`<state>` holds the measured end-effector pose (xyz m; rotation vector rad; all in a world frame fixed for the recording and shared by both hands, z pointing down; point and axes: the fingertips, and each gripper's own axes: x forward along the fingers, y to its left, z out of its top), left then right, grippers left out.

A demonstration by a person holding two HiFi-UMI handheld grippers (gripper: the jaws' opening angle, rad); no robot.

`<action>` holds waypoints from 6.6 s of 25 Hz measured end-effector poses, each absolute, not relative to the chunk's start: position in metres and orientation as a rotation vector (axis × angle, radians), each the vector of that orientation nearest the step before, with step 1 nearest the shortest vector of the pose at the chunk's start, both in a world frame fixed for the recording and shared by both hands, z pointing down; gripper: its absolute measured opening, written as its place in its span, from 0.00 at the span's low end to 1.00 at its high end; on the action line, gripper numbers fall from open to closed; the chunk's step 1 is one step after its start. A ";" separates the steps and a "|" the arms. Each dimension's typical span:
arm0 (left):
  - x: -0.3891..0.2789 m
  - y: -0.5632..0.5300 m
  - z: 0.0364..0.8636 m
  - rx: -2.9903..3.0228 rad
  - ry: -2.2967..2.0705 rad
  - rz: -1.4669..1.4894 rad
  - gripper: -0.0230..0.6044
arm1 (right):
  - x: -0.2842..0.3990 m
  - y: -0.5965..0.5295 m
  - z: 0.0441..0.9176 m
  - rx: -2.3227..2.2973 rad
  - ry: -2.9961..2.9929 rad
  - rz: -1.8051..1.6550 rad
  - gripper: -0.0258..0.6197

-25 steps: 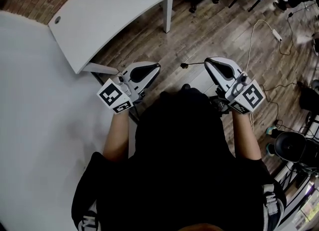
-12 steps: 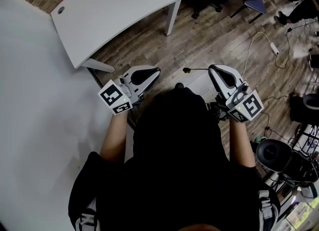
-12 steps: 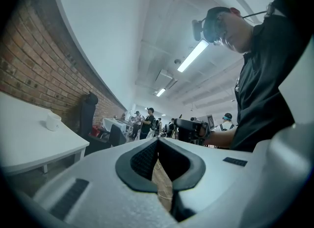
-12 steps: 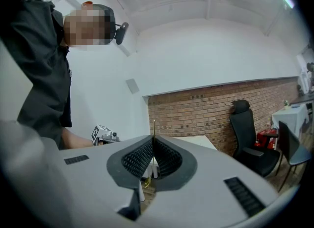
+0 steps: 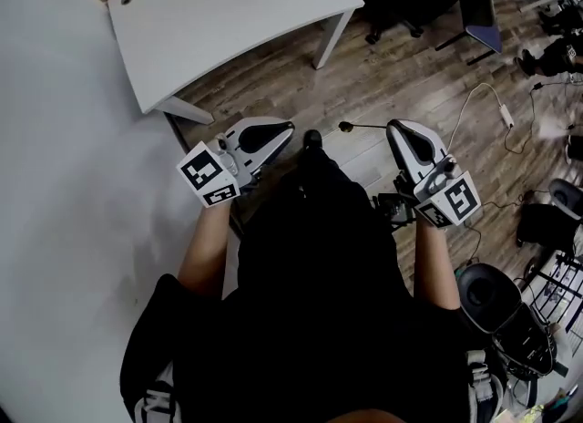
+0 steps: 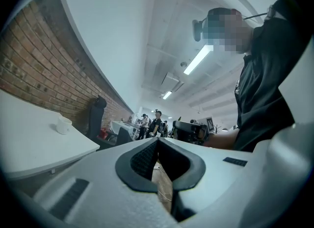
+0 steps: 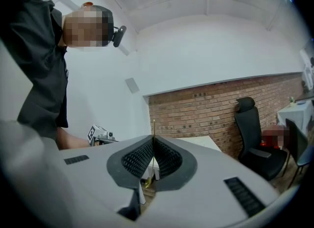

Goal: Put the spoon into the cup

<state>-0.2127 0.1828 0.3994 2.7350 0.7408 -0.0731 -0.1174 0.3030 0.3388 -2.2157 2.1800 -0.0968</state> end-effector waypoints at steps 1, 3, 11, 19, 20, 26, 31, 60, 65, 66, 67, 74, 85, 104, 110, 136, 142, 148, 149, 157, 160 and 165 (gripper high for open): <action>-0.212 0.178 0.402 2.736 0.723 -0.064 0.06 | -0.112 0.299 0.340 -2.208 2.179 -0.099 0.05; -0.209 0.169 0.405 2.734 0.691 -0.045 0.06 | -0.101 0.291 0.341 -2.191 2.178 -0.110 0.05; -0.162 0.134 0.391 2.790 0.631 -0.047 0.06 | -0.052 0.248 0.337 -2.077 2.210 -0.092 0.05; -0.099 0.095 0.351 2.880 0.565 -0.067 0.06 | 0.025 0.212 0.314 -2.026 2.250 -0.018 0.05; -0.091 0.095 0.346 2.887 0.553 -0.068 0.06 | 0.035 0.210 0.312 -2.016 2.259 -0.022 0.05; -0.051 0.068 0.329 2.927 0.444 -0.035 0.06 | 0.093 0.175 0.303 -1.924 2.310 -0.010 0.05; -0.032 0.046 0.329 2.895 0.350 -0.032 0.06 | 0.117 0.140 0.312 -1.822 2.360 -0.033 0.05; 0.051 -0.168 0.377 2.612 0.348 -0.158 0.06 | 0.178 -0.046 0.348 -1.935 2.284 -0.350 0.05; 0.061 -0.184 0.380 2.664 0.334 -0.186 0.06 | 0.187 -0.078 0.353 -1.926 2.298 -0.390 0.05; 0.062 -0.189 0.380 2.682 0.315 -0.198 0.06 | 0.188 -0.085 0.355 -1.912 2.310 -0.393 0.05; 0.063 -0.192 0.380 2.690 0.296 -0.203 0.06 | 0.189 -0.092 0.357 -1.895 2.327 -0.398 0.05; 0.083 -0.195 0.377 2.694 0.126 -0.189 0.06 | 0.215 -0.120 0.351 -1.716 2.490 -0.451 0.05; 0.105 -0.179 0.398 2.724 -0.192 -0.088 0.06 | 0.267 -0.154 0.360 -1.449 2.687 -0.473 0.05; 0.115 -0.155 0.408 2.679 -0.358 -0.039 0.06 | 0.286 -0.195 0.431 -1.327 2.824 -0.530 0.05; 0.115 -0.150 0.417 2.676 -0.365 -0.034 0.06 | 0.286 -0.200 0.450 -1.332 2.840 -0.549 0.05; 0.112 -0.131 0.428 2.641 -0.380 -0.010 0.06 | 0.270 -0.196 0.489 -1.350 2.936 -0.564 0.05; 0.108 -0.126 0.430 2.628 -0.387 -0.011 0.06 | 0.267 -0.193 0.493 -1.354 2.973 -0.532 0.05; 0.106 -0.125 0.431 2.618 -0.404 -0.003 0.06 | 0.267 -0.197 0.494 -1.377 3.006 -0.485 0.05; 0.106 -0.125 0.431 2.614 -0.407 -0.002 0.06 | 0.269 -0.198 0.495 -1.395 3.011 -0.475 0.06; 0.100 -0.121 0.433 2.621 -0.425 -0.001 0.06 | 0.295 -0.206 0.512 -1.605 2.978 -0.456 0.12; 0.098 -0.120 0.432 2.623 -0.430 -0.001 0.06 | 0.300 -0.208 0.516 -1.638 2.963 -0.457 0.13; 0.096 -0.119 0.429 2.616 -0.434 0.006 0.06 | 0.302 -0.210 0.519 -1.668 2.953 -0.457 0.13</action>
